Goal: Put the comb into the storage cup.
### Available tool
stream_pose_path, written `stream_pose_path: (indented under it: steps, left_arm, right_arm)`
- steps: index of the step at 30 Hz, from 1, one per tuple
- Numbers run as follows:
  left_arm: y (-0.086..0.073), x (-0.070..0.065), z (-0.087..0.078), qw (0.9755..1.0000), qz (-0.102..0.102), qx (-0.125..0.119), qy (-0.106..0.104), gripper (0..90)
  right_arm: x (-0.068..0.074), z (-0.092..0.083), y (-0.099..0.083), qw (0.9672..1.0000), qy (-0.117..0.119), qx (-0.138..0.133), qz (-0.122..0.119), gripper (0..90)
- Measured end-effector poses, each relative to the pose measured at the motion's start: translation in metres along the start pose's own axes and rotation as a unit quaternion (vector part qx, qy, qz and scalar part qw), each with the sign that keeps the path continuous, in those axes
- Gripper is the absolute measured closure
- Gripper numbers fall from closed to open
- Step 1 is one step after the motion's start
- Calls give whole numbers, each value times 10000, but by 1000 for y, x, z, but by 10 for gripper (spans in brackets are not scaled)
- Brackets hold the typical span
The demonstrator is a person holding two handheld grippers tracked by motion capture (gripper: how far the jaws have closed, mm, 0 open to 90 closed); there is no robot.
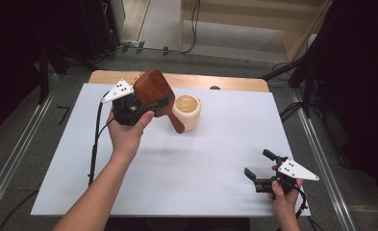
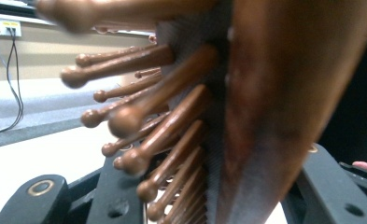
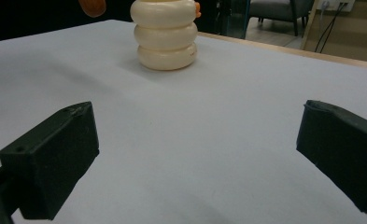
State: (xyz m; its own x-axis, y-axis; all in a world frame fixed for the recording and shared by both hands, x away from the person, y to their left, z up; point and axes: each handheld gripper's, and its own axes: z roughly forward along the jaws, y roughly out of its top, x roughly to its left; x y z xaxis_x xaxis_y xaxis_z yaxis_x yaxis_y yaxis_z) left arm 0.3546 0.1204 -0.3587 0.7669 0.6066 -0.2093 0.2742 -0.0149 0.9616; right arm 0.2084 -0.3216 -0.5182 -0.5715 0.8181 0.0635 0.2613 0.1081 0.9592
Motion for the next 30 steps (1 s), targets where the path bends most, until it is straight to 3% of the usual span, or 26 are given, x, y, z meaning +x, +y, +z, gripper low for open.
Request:
stream_pose_path:
  steps: [14,25,30]
  left_arm:
    - [15,8,1,9999,-56,-151,60,571]
    - [25,11,10,9999,7,-146,48,571]
    - [27,15,14,9998,-63,-195,30,571]
  right_arm:
    - [0,0,0,10000,8,-10,5,0]
    - [0,-1,0,10000,60,-40,24,0]
    - [0,-1,0,10000,74,-47,34,0]
